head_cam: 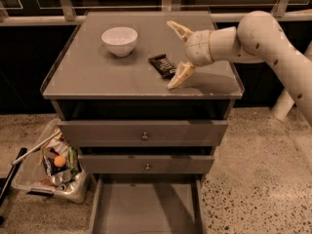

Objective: Pick rxbar chocolate from bottom drawer and place on counter

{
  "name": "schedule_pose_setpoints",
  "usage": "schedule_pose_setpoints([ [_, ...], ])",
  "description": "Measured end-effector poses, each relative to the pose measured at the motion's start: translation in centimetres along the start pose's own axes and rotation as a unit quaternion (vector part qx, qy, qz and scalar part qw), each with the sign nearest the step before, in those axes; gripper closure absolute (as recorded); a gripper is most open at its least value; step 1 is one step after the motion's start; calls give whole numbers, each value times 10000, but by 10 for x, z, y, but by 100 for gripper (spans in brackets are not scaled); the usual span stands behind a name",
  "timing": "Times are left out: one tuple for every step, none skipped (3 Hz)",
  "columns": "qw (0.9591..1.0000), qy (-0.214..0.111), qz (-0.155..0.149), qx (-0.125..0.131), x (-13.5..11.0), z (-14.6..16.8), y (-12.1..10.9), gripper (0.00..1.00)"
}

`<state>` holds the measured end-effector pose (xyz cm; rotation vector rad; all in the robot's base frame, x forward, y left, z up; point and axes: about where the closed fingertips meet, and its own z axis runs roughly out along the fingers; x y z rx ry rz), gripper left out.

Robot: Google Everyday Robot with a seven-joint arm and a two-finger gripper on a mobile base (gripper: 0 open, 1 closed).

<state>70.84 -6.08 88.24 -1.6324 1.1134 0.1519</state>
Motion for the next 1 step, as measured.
schedule_pose_setpoints([
  [10000,0,0,0,0,0,0,0],
])
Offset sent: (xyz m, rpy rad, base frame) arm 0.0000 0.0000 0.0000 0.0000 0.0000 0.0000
